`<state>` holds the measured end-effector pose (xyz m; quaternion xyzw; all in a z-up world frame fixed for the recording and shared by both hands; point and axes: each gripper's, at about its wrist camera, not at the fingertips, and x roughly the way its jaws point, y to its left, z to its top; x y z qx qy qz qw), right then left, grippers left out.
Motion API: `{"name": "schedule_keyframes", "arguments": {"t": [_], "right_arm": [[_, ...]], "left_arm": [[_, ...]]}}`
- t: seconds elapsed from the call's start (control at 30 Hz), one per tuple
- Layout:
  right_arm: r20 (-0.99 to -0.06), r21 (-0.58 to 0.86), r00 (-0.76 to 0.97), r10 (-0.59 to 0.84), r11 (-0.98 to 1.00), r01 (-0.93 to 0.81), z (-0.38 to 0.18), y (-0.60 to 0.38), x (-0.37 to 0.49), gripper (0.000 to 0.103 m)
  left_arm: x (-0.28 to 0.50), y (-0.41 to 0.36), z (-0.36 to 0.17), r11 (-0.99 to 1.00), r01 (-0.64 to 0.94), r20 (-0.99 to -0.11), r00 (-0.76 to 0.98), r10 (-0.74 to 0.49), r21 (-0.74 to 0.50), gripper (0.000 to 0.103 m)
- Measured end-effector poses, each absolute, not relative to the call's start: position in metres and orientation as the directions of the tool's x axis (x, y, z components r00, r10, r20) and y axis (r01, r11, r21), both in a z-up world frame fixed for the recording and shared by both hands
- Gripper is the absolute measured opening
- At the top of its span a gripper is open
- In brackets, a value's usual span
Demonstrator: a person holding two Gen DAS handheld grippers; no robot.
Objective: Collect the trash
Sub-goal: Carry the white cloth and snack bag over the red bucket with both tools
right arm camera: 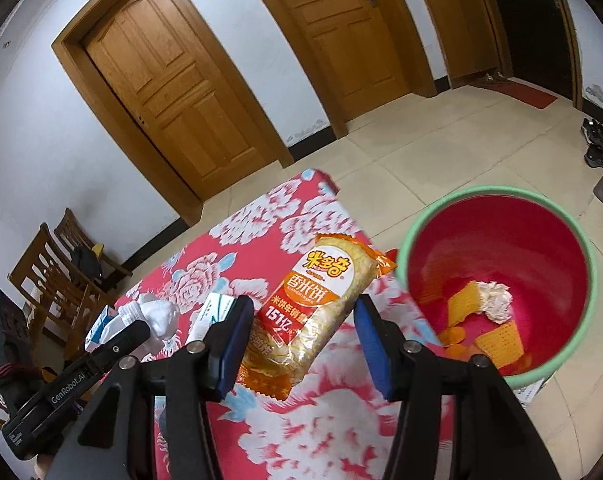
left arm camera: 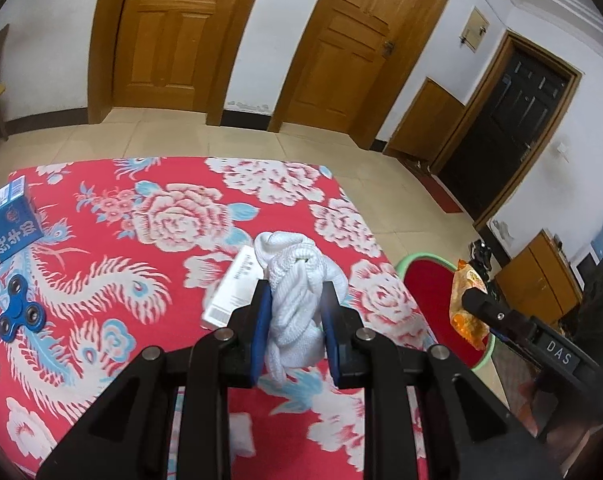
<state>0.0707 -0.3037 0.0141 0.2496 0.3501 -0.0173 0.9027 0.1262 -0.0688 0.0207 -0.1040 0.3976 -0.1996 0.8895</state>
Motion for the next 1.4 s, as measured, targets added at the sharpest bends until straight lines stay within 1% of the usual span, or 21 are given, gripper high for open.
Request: {"name": "schedule_keyframes", "arguments": {"t": [0.53, 1.0, 1.3, 1.4], "right_arm": [[-0.632, 0.487, 0.770, 0.089, 0.819, 0.305, 0.000, -0.374, 0.032, 0.055], [-0.670, 0.517, 0.740, 0.062, 0.754, 0.405, -0.037, -0.429, 0.024, 0.056], [-0.689, 0.529, 0.723, 0.055, 0.720, 0.450, -0.056, -0.453, 0.022, 0.057], [-0.689, 0.531, 0.723, 0.049, 0.714, 0.456, -0.059, -0.459, 0.022, 0.061]], "left_arm": [[0.113, -0.146, 0.022, 0.883, 0.379, -0.697, 0.553, -0.457, -0.278, 0.024], [0.119, -0.216, 0.002, 0.852, 0.461, -0.741, 0.474, -0.475, -0.250, 0.024], [0.126, -0.248, -0.013, 0.834, 0.495, -0.764, 0.432, -0.479, -0.243, 0.024], [0.127, -0.256, -0.016, 0.830, 0.503, -0.768, 0.423, -0.480, -0.242, 0.024]]}}
